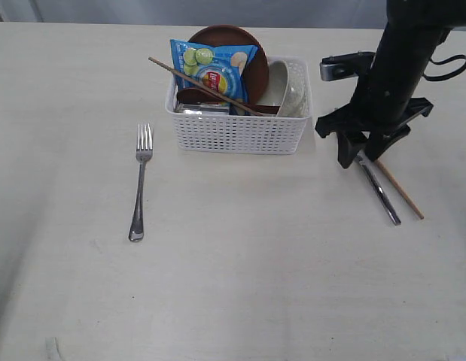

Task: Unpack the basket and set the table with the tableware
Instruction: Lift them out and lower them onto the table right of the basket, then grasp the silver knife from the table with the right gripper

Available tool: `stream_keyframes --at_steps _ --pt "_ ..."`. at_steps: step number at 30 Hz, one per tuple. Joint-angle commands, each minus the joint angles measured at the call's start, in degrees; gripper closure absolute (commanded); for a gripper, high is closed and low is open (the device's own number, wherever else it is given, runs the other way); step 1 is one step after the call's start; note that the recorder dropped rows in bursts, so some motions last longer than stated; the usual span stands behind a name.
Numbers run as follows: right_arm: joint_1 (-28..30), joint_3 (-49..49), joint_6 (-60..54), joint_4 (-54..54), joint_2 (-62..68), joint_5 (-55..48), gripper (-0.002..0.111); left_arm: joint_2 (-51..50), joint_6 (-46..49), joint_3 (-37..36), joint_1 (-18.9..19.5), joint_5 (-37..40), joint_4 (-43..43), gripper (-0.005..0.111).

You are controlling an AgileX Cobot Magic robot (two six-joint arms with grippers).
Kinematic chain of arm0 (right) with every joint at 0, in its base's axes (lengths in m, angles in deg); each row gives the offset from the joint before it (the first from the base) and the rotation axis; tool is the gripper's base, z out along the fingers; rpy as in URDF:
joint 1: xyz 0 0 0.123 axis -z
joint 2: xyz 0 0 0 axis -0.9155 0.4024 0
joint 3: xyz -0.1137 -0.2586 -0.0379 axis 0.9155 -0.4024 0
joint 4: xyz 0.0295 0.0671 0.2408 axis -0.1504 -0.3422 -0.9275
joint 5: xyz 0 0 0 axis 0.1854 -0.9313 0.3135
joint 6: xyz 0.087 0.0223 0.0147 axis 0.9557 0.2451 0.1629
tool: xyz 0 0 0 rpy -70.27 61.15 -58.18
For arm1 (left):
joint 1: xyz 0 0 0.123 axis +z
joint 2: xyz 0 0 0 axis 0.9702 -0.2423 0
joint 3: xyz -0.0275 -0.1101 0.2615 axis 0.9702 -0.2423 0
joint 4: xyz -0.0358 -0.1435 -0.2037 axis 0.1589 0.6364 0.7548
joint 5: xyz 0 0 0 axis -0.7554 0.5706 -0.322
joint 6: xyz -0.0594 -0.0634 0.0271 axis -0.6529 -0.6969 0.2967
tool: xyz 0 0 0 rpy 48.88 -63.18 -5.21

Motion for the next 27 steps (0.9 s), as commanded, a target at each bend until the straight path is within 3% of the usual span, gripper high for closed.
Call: stream_keyframes --at_steps 1,23,27 --pt "1.63 -1.44 0.19 1.28 -0.11 2.14 0.059 0.21 0.02 -0.16 -0.06 -0.61 0.49 0.107" --pt "2.96 -1.84 -1.58 -1.45 8.18 6.01 0.059 0.21 0.02 -0.16 -0.06 -0.61 0.49 0.107" --pt "2.96 -1.84 -1.58 -1.45 9.92 6.01 0.083 0.21 0.02 -0.16 -0.06 -0.61 0.49 0.107"
